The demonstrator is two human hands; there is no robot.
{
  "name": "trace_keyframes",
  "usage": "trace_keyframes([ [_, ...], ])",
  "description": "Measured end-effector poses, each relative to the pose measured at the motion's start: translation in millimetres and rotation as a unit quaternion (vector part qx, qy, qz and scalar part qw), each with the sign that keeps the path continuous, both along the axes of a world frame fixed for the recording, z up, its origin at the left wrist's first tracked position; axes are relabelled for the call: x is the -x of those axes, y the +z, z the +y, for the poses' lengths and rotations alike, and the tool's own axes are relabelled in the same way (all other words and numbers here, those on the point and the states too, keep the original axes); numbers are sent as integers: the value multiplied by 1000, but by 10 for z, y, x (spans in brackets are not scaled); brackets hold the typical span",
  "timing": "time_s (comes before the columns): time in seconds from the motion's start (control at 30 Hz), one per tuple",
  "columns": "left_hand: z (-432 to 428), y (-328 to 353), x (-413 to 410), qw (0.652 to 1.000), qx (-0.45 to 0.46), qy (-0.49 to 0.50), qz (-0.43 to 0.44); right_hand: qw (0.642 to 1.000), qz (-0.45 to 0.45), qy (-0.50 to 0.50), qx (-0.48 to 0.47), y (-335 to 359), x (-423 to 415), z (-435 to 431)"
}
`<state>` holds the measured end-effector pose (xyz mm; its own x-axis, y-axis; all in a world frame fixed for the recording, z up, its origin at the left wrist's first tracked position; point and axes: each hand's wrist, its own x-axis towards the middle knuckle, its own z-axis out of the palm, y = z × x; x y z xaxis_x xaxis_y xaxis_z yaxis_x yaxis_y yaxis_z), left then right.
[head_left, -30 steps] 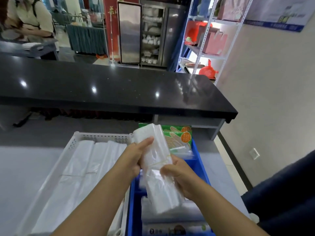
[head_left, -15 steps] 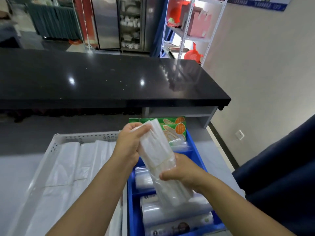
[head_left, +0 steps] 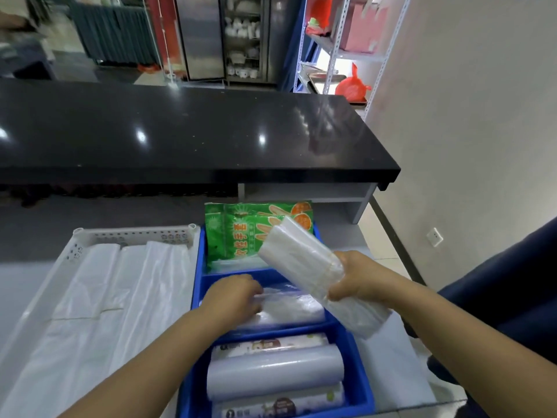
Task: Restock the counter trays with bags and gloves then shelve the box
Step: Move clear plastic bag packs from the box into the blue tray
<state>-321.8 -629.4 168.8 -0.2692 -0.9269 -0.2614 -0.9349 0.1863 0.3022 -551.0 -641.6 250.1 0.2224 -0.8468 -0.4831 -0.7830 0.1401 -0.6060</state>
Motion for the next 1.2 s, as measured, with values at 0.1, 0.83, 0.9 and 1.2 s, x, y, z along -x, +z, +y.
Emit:
trace_keyframes([
  [0.1, -36, -122, 87, 999, -23, -23, -33, 999, 37, 21, 25, -64, 47, -55],
  [0.83, 386, 263, 177, 993, 57, 40, -95, 912, 199, 296, 204, -319, -611, -423],
  [0.9, 446, 252, 211, 992, 63, 38, -107, 898, 208, 347, 170, -454, -674, -445],
  [1.2, 455, 86, 215, 991, 51, 96, -74, 878, 214, 410, 126, -712, -769, -497],
])
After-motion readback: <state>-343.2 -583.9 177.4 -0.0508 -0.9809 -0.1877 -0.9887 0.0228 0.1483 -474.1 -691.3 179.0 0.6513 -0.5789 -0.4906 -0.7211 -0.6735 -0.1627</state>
